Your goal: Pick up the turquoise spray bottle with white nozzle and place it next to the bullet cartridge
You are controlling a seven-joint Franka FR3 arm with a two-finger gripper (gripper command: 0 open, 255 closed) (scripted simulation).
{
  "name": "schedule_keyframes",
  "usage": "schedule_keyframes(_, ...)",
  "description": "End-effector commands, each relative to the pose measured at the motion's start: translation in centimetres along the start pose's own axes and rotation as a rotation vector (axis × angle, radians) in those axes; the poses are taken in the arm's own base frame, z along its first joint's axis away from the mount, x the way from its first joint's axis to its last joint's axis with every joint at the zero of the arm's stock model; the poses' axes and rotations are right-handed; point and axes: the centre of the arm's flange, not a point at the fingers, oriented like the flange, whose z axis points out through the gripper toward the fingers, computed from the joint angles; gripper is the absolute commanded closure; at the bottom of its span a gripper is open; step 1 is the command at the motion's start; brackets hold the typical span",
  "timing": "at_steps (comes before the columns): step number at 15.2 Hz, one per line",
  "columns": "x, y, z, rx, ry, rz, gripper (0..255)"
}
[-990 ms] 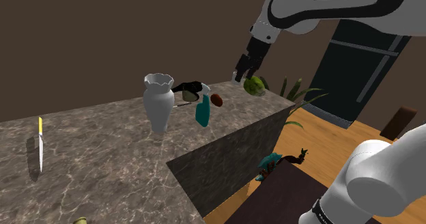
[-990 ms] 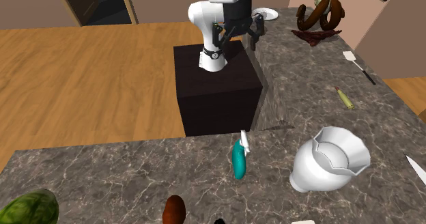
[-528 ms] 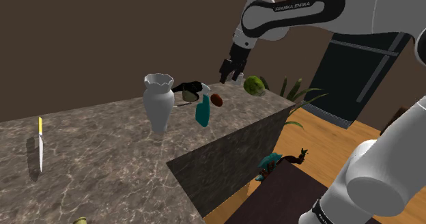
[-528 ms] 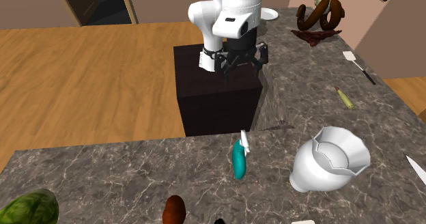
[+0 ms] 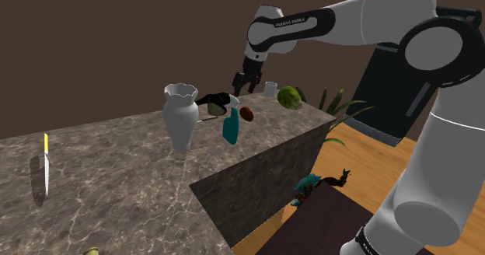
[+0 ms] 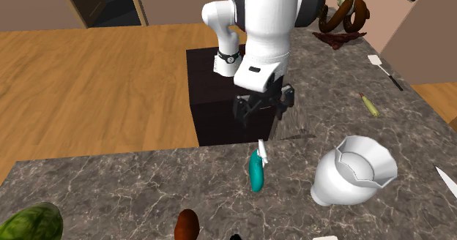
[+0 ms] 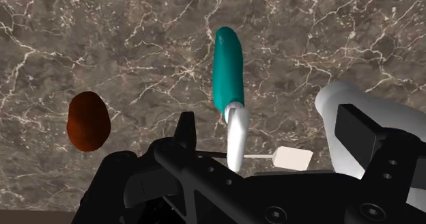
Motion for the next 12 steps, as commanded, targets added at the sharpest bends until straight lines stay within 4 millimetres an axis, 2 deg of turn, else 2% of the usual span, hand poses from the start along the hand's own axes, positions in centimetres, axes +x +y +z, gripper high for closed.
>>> schedule_keyframes(1, 2.4, 0.5, 1.9, -0.008, -0.004, 0.003, 0)
schedule_keyframes(3, 4.5, 1.0, 3.4, -0.016, -0.007, 0.007, 0)
schedule_keyframes(4, 4.8, 1.0, 3.6, -0.017, -0.008, 0.007, 0)
schedule_keyframes(11, 4.7, 1.1, 7.6, -0.017, -0.008, 0.007, 0)
schedule_keyframes(12, 4.7, 1.1, 7.6, -0.017, -0.008, 0.007, 0)
